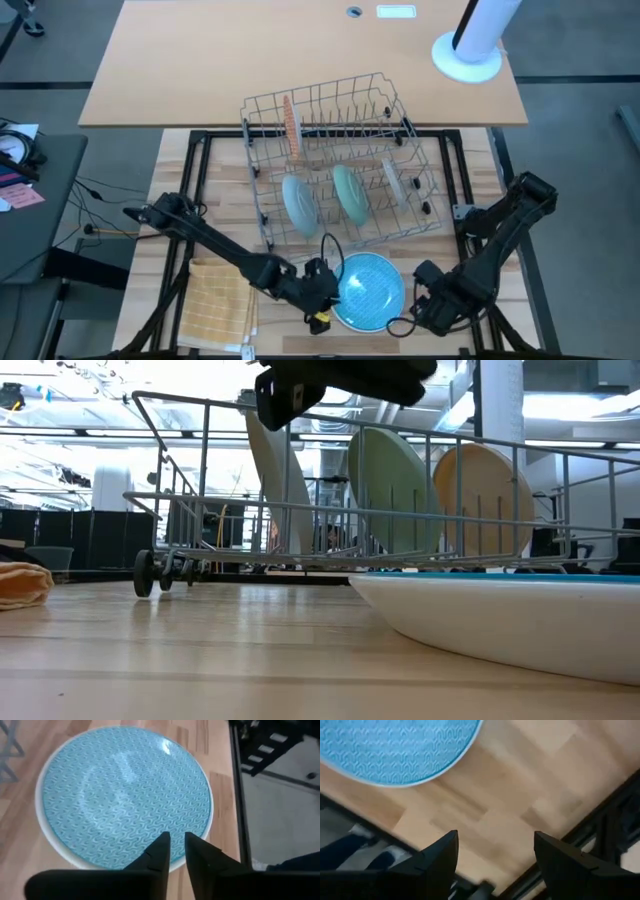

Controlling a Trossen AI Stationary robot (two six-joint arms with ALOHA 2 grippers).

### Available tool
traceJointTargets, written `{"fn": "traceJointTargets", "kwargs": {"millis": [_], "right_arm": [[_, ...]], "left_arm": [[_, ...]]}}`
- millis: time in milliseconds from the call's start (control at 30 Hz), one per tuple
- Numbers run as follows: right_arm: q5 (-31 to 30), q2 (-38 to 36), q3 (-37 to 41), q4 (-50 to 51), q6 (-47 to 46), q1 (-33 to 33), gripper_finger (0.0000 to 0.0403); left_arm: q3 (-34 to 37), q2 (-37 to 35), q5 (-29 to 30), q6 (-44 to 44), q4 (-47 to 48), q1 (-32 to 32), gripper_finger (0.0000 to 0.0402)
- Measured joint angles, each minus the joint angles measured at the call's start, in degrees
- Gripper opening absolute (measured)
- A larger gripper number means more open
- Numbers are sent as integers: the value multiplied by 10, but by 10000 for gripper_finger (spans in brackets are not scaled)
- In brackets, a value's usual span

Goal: Sort dishes
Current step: Put the blue patterned plate in the dish rack

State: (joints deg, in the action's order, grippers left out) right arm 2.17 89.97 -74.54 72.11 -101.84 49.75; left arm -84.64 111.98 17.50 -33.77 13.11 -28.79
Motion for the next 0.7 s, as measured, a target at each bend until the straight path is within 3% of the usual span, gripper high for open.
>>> {"fn": "traceJointTargets", "kwargs": {"millis": [200, 433, 700], "right_arm": [[-15, -5, 37, -29, 0, 24, 260], [-18, -5, 62, -95, -13, 58, 260], [-26, -5, 65, -103, -21, 71, 260]], "left_arm": [[-48, 61, 9, -7, 5, -13, 8], [-142, 114, 40, -44, 149, -16, 1], [-141, 120, 38, -63, 199, -9, 0]]}}
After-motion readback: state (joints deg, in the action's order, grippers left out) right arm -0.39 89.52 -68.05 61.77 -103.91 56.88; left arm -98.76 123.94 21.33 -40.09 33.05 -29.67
